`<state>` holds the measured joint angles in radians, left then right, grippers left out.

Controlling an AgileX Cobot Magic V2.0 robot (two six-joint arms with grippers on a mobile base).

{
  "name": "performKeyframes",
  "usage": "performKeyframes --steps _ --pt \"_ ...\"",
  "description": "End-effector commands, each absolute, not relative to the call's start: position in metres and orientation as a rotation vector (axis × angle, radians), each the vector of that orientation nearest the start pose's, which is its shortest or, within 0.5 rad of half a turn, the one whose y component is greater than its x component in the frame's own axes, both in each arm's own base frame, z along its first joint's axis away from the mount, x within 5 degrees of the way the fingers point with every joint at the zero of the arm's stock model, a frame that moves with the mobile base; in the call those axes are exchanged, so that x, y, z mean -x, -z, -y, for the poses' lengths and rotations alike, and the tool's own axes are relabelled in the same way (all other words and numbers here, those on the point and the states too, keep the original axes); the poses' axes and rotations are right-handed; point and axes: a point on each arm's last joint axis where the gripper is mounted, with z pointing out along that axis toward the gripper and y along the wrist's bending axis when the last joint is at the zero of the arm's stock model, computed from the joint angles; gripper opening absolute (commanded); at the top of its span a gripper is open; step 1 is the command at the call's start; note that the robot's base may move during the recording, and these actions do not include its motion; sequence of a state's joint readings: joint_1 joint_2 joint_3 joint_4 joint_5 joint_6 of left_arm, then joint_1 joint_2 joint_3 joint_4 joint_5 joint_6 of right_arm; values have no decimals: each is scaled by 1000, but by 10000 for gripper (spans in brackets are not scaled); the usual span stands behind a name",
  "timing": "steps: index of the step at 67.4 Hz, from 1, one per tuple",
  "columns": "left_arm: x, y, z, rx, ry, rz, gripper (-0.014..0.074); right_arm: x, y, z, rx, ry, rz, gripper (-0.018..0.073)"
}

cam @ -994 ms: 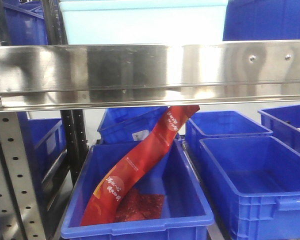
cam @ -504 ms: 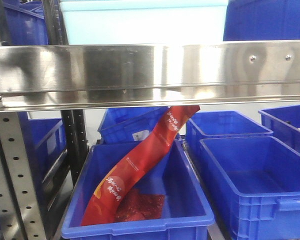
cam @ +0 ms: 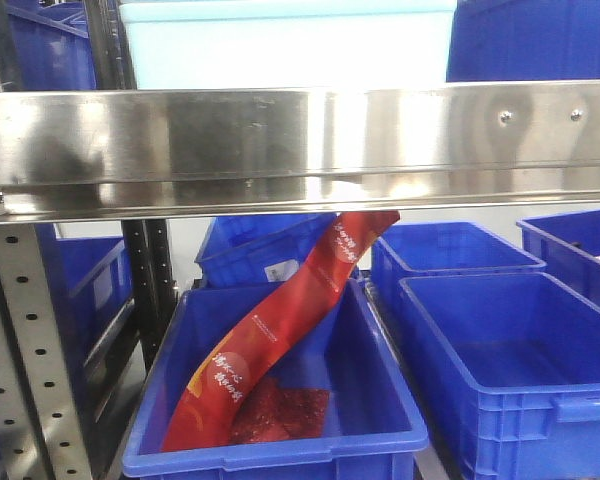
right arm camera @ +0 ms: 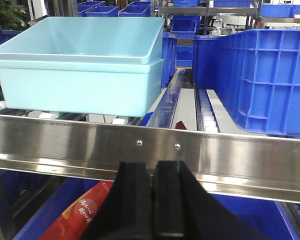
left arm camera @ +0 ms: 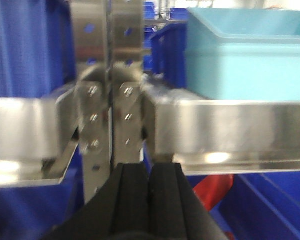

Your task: Move two blue bins to right shelf middle

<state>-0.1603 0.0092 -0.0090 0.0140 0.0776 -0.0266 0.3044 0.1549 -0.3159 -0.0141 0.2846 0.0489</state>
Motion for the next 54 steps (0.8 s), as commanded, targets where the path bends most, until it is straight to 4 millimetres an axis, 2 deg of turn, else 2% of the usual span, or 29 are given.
performKeyframes --steps 1,54 --pt "-56 -206 8 -74 134 -1563 -111 -53 -285 -16 216 -245 -1574 -162" --pt "-56 -209 7 -60 122 -1535 -111 -53 -285 -16 216 -245 -1574 -162"
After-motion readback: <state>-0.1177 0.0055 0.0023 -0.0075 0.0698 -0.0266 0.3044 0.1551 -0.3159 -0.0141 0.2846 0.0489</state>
